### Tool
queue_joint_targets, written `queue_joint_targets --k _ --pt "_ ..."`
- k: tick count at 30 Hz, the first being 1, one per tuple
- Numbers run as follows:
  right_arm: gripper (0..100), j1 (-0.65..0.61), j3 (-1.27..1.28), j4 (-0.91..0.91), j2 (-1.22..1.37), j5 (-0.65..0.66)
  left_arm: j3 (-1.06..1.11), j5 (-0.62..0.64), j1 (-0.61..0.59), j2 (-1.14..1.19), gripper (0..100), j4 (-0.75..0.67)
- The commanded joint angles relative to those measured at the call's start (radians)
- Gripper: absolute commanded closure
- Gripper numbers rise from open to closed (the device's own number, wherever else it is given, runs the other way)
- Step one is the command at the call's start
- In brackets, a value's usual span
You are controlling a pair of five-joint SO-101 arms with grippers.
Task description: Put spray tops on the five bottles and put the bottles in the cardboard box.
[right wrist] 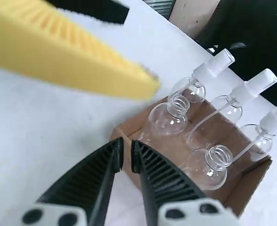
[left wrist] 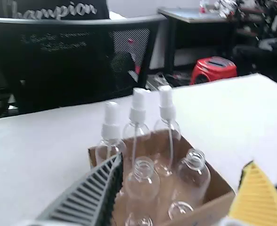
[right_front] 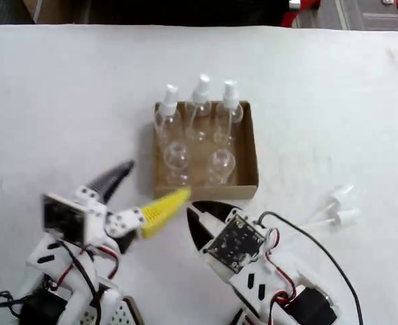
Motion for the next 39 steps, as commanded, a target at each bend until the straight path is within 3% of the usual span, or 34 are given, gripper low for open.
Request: queue_joint_targets --k 1,21,26,33,36,39 --pt "98.1 -0.010 -0.043 0.004 0.005 -0.006 -0.002 0.075 -0.122 0.001 66 -0.077" --pt "98.1 -0.004 -0.040 0.004 0.005 -0.002 -0.069 0.617 -0.745 0.001 66 -0.055" --pt "98.2 0.012 -0.040 0.002 0.005 0.000 -0.069 0.577 -0.691 0.001 66 -0.054" --pt "98.1 0.355 0.002 -0.154 0.005 -0.034 -0.069 0.566 -0.656 0.001 66 -0.055" --pt "97.3 0.449 0.052 -0.246 0.005 -0.147 -0.081 0.433 -0.527 0.001 66 -0.049" --pt "86.1 0.473 0.063 -0.251 0.005 -0.207 -0.081 0.242 -0.311 0.001 66 -0.044"
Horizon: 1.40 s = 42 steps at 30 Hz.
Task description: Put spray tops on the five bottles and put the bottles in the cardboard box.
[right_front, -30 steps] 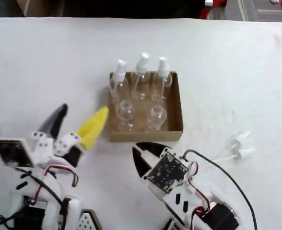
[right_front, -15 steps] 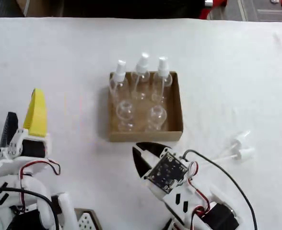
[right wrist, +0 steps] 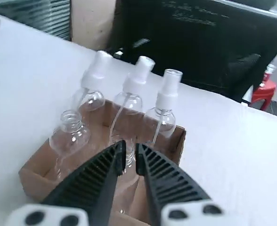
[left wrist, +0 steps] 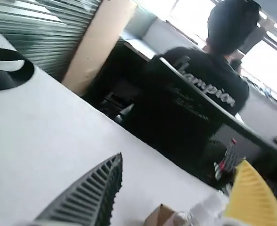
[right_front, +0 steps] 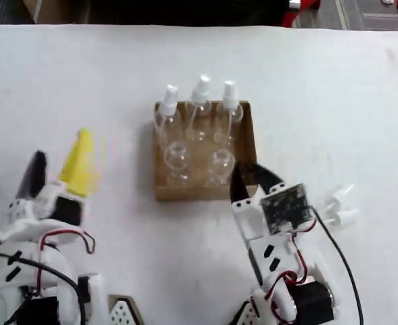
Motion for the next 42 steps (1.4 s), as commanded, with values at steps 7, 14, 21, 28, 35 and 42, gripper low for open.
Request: queue_joint_targets --k 7,14,21,28,35,42 --pt "77.8 0.045 -0.023 0.004 0.002 -0.061 -0.066 -0.555 0.627 0.001 66 0.193" --pt "80.7 0.269 -0.020 -0.076 0.004 -0.072 -0.068 -0.865 0.855 0.001 65 0.393" --pt "80.7 0.472 0.031 -0.183 0.004 -0.261 -0.064 -1.100 0.877 0.001 65 0.532" --pt "80.7 0.621 0.037 -0.209 0.004 -0.411 -0.066 -1.060 0.877 0.001 65 0.522" --pt "80.7 0.578 0.037 -0.205 0.004 -0.422 -0.068 -0.784 0.869 0.001 65 0.348" --pt "80.8 0.389 0.038 -0.200 0.004 -0.279 -0.063 -0.526 0.868 0.001 65 0.255"
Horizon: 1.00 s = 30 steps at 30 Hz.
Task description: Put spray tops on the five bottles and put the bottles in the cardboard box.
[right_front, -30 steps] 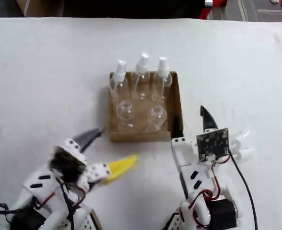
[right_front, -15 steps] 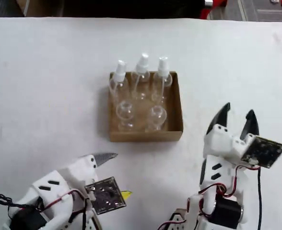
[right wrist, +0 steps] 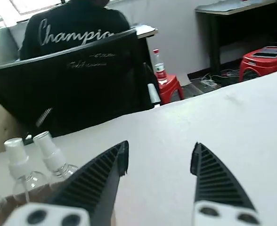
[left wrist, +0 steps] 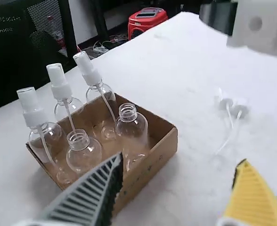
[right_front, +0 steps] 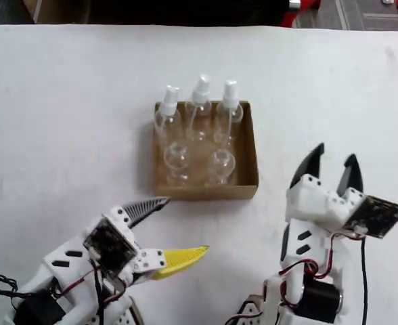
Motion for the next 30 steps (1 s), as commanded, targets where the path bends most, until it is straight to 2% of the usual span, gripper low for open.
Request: queue_joint_targets --k 1,4,9,13,20,26,30 --pt "80.8 -0.110 -0.002 -0.012 0.004 0.095 -0.046 0.083 0.005 0.002 65 -0.046" --pt "80.8 -0.226 0.015 -0.012 0.004 0.181 -0.046 0.107 -0.002 0.002 65 -0.074" --pt "80.8 -0.463 0.023 0.054 0.004 0.342 -0.038 0.183 -0.136 0.002 65 -0.147" --pt "80.8 -0.602 0.021 0.101 0.004 0.419 -0.038 0.195 -0.150 0.002 65 -0.144" --pt "80.8 -0.746 -0.071 0.251 0.004 0.451 -0.023 0.192 -0.159 0.002 65 -0.152" --pt "80.8 -0.855 -0.209 0.424 0.004 0.446 0.112 0.164 -0.222 0.002 65 -0.318" --pt "80.8 -0.839 -0.244 0.447 0.004 0.450 0.164 0.106 -0.240 0.002 66 -0.382"
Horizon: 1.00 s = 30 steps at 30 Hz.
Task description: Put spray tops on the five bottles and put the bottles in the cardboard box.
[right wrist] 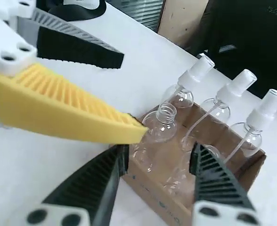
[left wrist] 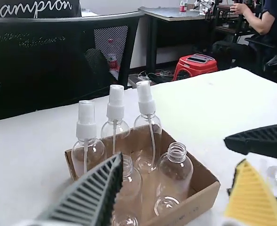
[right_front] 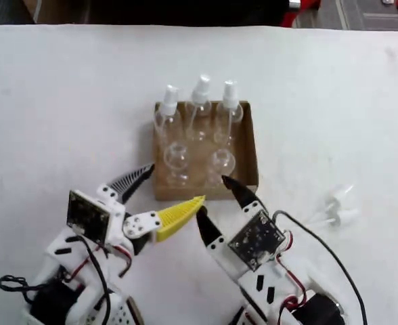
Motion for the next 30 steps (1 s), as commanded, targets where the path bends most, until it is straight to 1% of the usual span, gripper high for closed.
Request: queue_joint_targets --k 1,4,6,8,10,16,18,21,23,26,28,30 --pt "80.8 0.022 -0.055 0.008 0.002 0.009 0.011 -0.028 -0.022 -0.001 66 -0.060" --pt "80.8 0.039 -0.071 0.013 0.002 0.006 0.011 -0.028 -0.028 -0.001 66 -0.060" --pt "80.8 0.041 -0.087 0.025 0.002 0.006 0.000 -0.020 -0.071 -0.001 66 -0.077" --pt "80.8 0.041 -0.091 0.028 0.002 0.008 -0.008 0.031 -0.119 -0.001 69 -0.103" --pt "80.8 0.041 -0.094 0.030 0.002 0.008 -0.008 0.051 -0.147 -0.001 71 -0.120" --pt "80.8 0.058 -0.120 0.028 0.002 0.009 0.008 0.051 -0.147 -0.001 71 -0.120" --pt "80.8 0.099 -0.121 0.022 0.002 0.006 0.023 0.037 -0.099 -0.001 71 -0.118" --pt "80.8 0.147 -0.121 0.007 0.002 0.005 0.046 -0.049 0.030 -0.001 71 -0.083" --pt "80.8 0.176 -0.121 -0.002 0.002 0.005 0.049 -0.103 0.091 -0.001 71 -0.043" --pt "80.8 0.266 -0.117 -0.033 0.002 0.005 0.044 -0.126 0.108 -0.001 71 -0.025" --pt "80.8 0.367 -0.112 -0.067 0.002 0.003 0.043 -0.127 0.108 -0.001 71 -0.025" --pt "80.8 0.487 -0.097 -0.111 0.004 -0.043 0.041 -0.126 0.108 -0.001 71 -0.025"
